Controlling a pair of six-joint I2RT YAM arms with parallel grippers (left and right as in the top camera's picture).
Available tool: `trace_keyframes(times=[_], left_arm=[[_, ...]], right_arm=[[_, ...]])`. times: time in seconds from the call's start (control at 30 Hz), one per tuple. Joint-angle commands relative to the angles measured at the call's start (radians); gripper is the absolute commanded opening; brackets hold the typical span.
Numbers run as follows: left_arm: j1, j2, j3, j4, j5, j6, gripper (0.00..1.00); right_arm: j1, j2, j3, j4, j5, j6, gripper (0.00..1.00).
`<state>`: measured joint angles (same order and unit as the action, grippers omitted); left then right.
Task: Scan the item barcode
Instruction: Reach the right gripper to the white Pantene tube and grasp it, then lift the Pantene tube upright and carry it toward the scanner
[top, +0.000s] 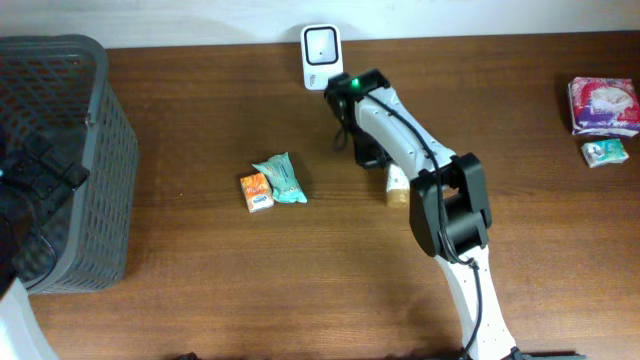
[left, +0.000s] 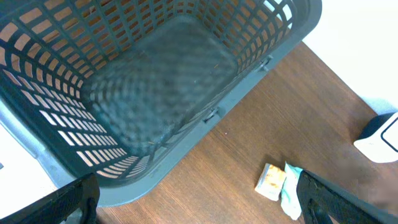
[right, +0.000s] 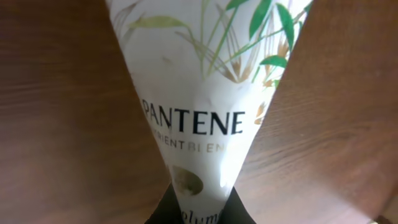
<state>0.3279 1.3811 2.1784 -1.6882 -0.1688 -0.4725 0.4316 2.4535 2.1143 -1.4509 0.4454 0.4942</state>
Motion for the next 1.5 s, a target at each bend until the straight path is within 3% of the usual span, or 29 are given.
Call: trace_keyframes(times=[0.0,0.13,0.23,0.3,0.33,0.53,0.6,0.67,0.73,0.77,0.8,0.83,0.97,1.07,1.17,1.27,1.47], left_arm=[[0.005,-0.002,0.000,0.000,-0.004,-0.008,0.99],[0.005,-0.002,0.000,0.000,-0.004,-0.008,0.99],[0.005,-0.002,0.000,0.000,-0.004,-0.008,0.99],[0.005,-0.002,0.000,0.000,-0.004,-0.008,0.99],[0.005,-0.002,0.000,0.000,-0.004,-0.008,0.99],[0.005,-0.002,0.000,0.000,-0.004,-0.008,0.99],[0.005,-0.002,0.000,0.000,-0.004,-0.008,0.99],[0.005,-0.002,0.000,0.000,-0.004,-0.008,0.99],[0.005,-0.002,0.000,0.000,-0.004,-0.008,0.99],[0.005,-0.002,0.000,0.000,-0.004,-0.008,0.99],[0.005,-0.002,0.000,0.000,-0.004,-0.008,0.99],[0.005,-0.002,0.000,0.000,-0.004,-0.008,0.99],[0.005,-0.002,0.000,0.000,-0.004,-0.008,0.99],[0.005,-0.002,0.000,0.000,-0.004,-0.008,0.99],[0.005,-0.002,0.000,0.000,-0.004,-0.008,0.99],[0.005,-0.002,0.000,0.000,-0.004,-0.008,0.99],[0.005,-0.002,0.000,0.000,-0.004,-0.008,0.99]], right_arm=[[0.004,-0.011,-0.101,0.032,0.083,0.046,0.14],[0.035,-0.011,-0.111,0.051,-0.008,0.038,0.20],[0.068,-0.011,-0.110,0.090,-0.116,0.034,0.44],[0.089,-0.011,-0.110,0.116,-0.167,0.032,0.72],[0.108,-0.011,-0.110,0.133,-0.173,-0.008,0.80],[0.151,-0.011,-0.083,0.093,0.040,-0.023,0.76],[0.151,-0.011,-0.083,0.095,0.049,-0.023,0.65],[0.152,-0.011,-0.083,0.111,0.034,-0.023,0.48],[0.151,-0.011,-0.083,0.122,-0.005,-0.023,0.46],[0.151,-0.011,-0.083,0.120,-0.008,-0.023,0.47],[0.151,-0.013,-0.066,0.101,-0.008,-0.023,0.57],[0.149,-0.013,-0.047,0.087,-0.008,-0.022,0.61],[0.122,-0.013,0.138,-0.022,-0.039,-0.023,0.99],[0.066,-0.013,0.303,-0.102,-0.143,-0.027,0.99],[-0.054,-0.013,0.377,-0.143,-0.372,-0.098,0.99],[-0.188,-0.010,0.340,-0.169,-0.569,-0.124,0.99],[-0.302,-0.010,0.145,-0.083,-0.700,-0.124,0.99]])
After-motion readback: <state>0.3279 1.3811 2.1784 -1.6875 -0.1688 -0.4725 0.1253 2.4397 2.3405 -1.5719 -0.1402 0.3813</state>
